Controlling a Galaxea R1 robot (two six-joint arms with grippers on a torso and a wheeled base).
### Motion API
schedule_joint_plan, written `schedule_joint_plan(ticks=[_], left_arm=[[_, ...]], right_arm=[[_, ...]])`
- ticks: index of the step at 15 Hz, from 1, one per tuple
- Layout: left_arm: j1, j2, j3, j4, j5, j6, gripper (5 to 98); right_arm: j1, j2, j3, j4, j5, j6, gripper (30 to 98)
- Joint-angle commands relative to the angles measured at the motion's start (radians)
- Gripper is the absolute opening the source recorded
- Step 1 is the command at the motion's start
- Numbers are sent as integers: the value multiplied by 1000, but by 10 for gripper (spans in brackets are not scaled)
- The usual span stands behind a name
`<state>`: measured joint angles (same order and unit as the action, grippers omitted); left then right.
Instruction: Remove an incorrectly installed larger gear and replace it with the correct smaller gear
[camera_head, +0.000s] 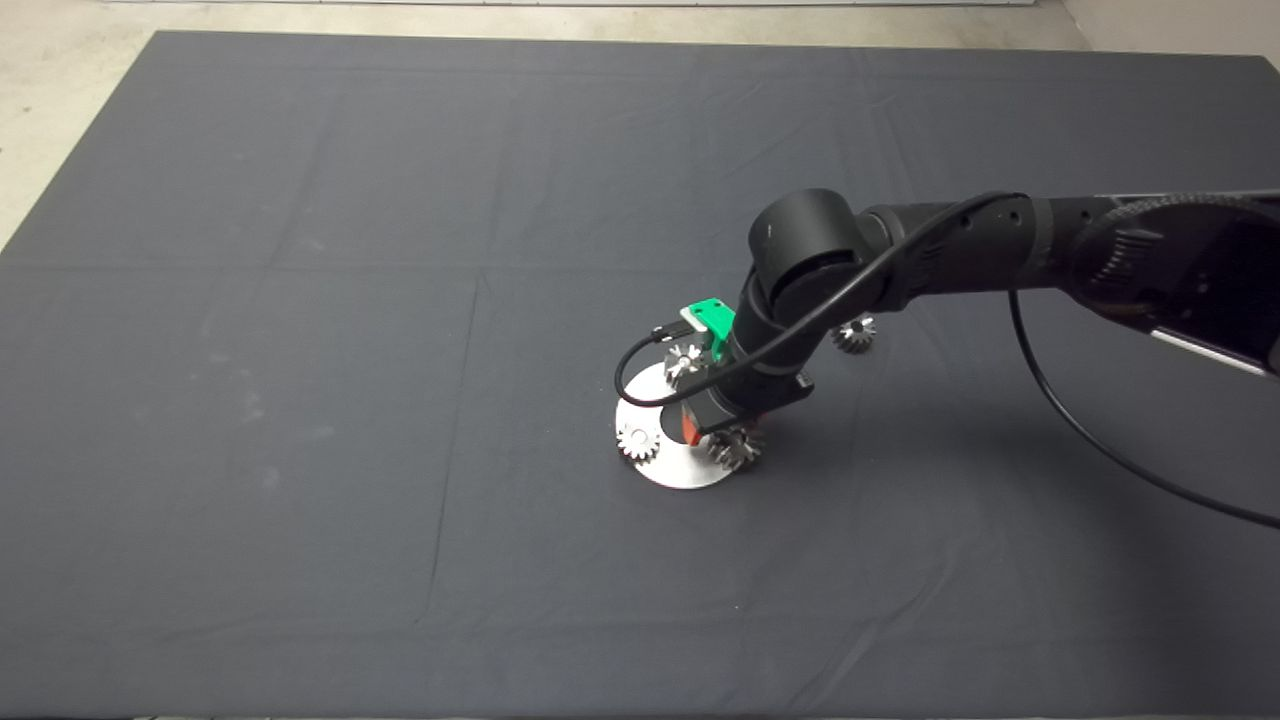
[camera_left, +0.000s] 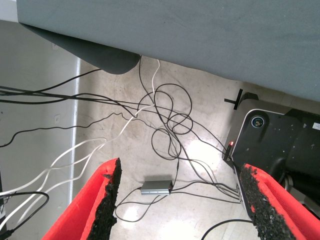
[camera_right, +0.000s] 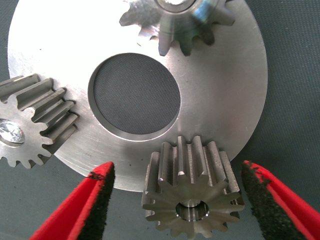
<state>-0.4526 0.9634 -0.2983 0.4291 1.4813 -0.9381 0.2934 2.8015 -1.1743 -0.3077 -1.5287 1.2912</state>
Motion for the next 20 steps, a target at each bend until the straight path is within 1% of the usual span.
schedule_joint_plan(ticks=[1, 2, 4, 6, 8, 11, 14, 15, 16, 18, 19, 20], left_arm=[[2, -7, 15, -10, 5, -1, 597], [2, -7, 15, -10, 6, -1, 597], [2, -7, 15, -10, 6, -1, 597], [2, -7, 15, -10, 5, -1, 597], [2, -8, 15, -10, 7, -1, 597], [2, -8, 15, -10, 8, 1, 597], [2, -8, 15, -10, 6, -2, 597], [2, -7, 15, -10, 5, -2, 597], [2, -5, 15, -10, 5, -5, 597], [2, -5, 15, -10, 5, -5, 597], [2, -5, 15, -10, 5, -5, 597], [2, -5, 15, -10, 5, -5, 597]], right_arm=[[20, 8, 11, -8, -102, 8, 652], [20, 5, 19, 1, -102, 11, 652], [20, -3, 24, 2, -102, 13, 605], [20, -4, 24, 4, -102, 13, 604], [21, -4, 26, 24, -102, 13, 604], [22, -4, 59, 37, -103, 13, 604], [21, -11, 69, 51, -103, 13, 605], [21, -16, 75, 51, -103, 14, 596], [21, -18, 75, 52, -102, 15, 566], [21, -16, 76, 52, -103, 19, 550], [21, -16, 75, 51, -103, 19, 517], [21, -16, 75, 52, -103, 19, 517]])
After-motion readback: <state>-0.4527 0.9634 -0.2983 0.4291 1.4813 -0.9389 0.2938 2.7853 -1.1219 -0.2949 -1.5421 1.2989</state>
